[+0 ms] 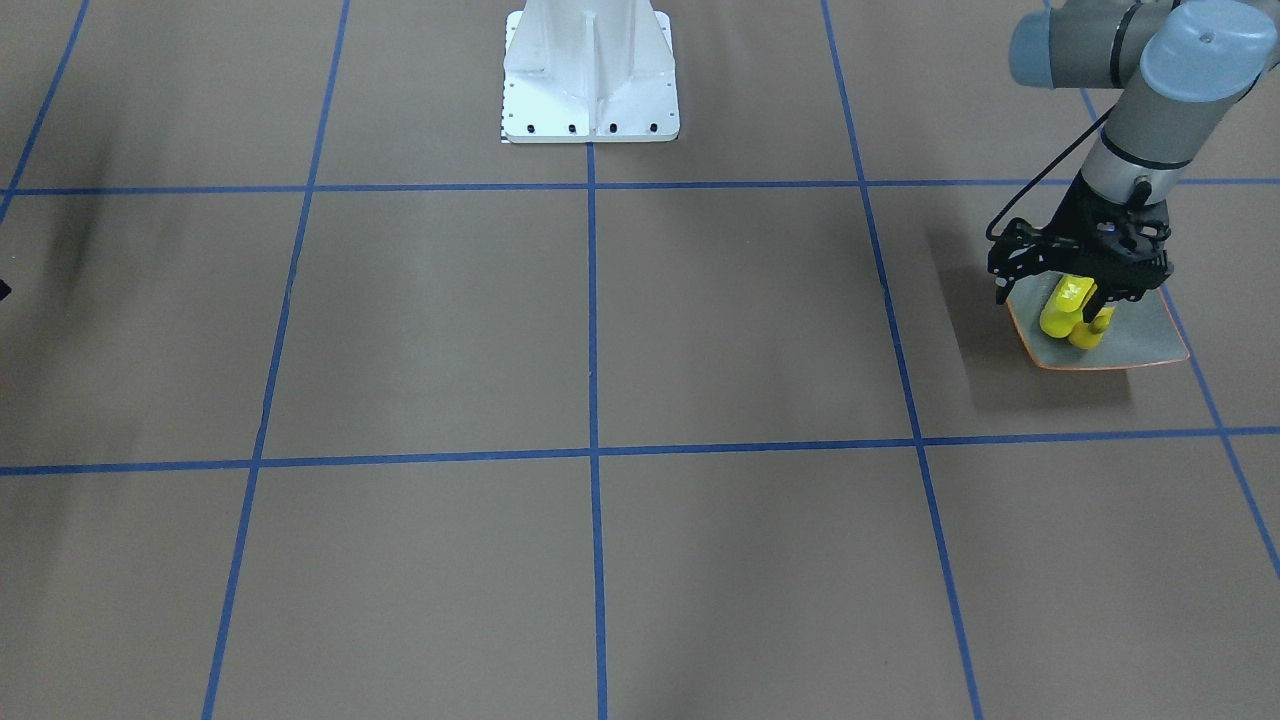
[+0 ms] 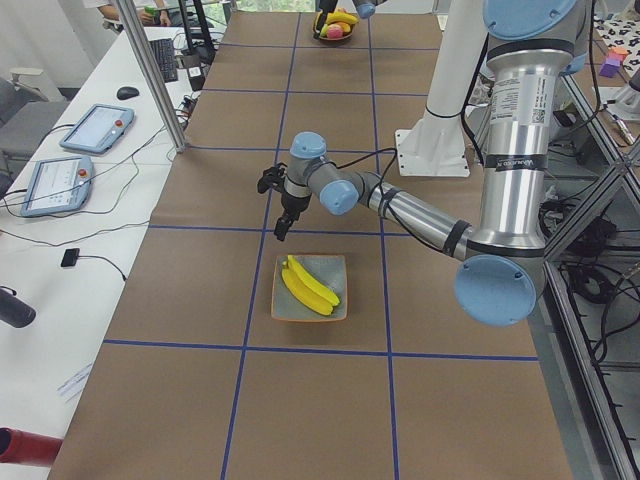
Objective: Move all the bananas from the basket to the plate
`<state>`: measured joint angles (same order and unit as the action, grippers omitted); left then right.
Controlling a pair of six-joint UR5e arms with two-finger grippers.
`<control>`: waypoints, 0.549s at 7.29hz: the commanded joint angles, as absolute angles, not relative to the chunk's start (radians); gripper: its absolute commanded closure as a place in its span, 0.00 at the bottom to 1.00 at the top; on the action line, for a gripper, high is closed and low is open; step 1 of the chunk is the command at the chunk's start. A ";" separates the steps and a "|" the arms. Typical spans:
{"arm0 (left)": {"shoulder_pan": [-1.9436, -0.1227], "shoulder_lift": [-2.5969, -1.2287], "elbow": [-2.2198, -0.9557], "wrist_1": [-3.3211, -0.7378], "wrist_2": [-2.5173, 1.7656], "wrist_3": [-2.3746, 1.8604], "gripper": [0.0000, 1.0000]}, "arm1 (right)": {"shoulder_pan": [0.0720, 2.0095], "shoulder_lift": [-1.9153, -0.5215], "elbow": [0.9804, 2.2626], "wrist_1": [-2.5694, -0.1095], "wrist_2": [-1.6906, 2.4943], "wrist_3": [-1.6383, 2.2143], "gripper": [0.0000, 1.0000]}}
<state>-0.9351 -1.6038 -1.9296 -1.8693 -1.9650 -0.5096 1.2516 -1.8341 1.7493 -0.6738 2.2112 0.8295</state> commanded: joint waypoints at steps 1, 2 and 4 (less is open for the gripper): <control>-0.928 -1.605 -1.925 -1.870 -1.960 -0.514 0.00 | 1.478 -1.905 1.705 -0.811 2.322 0.513 0.00; -0.927 -1.605 -1.910 -1.878 -1.960 -0.514 0.00 | 1.524 -1.951 1.678 -0.843 2.324 0.389 0.00; -0.923 -1.609 -1.905 -1.881 -1.960 -0.537 0.00 | 1.587 -2.037 1.594 -0.830 2.306 0.242 0.00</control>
